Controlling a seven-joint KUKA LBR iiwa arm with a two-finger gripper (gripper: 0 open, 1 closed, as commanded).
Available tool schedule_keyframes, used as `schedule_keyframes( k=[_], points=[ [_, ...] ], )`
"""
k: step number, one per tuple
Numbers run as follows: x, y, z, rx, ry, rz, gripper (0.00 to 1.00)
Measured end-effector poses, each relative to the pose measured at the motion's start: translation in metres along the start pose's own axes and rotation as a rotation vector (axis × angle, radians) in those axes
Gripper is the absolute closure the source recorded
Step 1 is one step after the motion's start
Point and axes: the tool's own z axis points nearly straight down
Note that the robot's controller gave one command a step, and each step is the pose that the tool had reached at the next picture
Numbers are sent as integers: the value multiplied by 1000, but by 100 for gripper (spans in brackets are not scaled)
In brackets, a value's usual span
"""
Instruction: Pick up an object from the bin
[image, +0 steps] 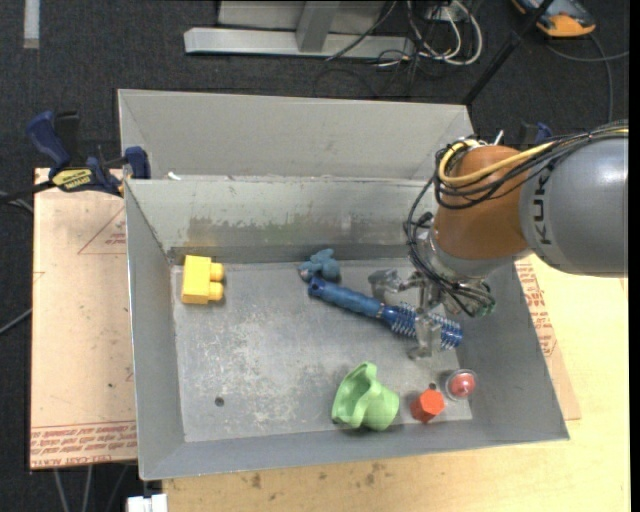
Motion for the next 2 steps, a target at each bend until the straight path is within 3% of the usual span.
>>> schedule_keyframes(
  k=[1, 2],
  points=[
    [-1, -1, -2, 3, -3, 0, 100],
    [38, 35, -101, 6, -6, -163, 100]
  ],
)
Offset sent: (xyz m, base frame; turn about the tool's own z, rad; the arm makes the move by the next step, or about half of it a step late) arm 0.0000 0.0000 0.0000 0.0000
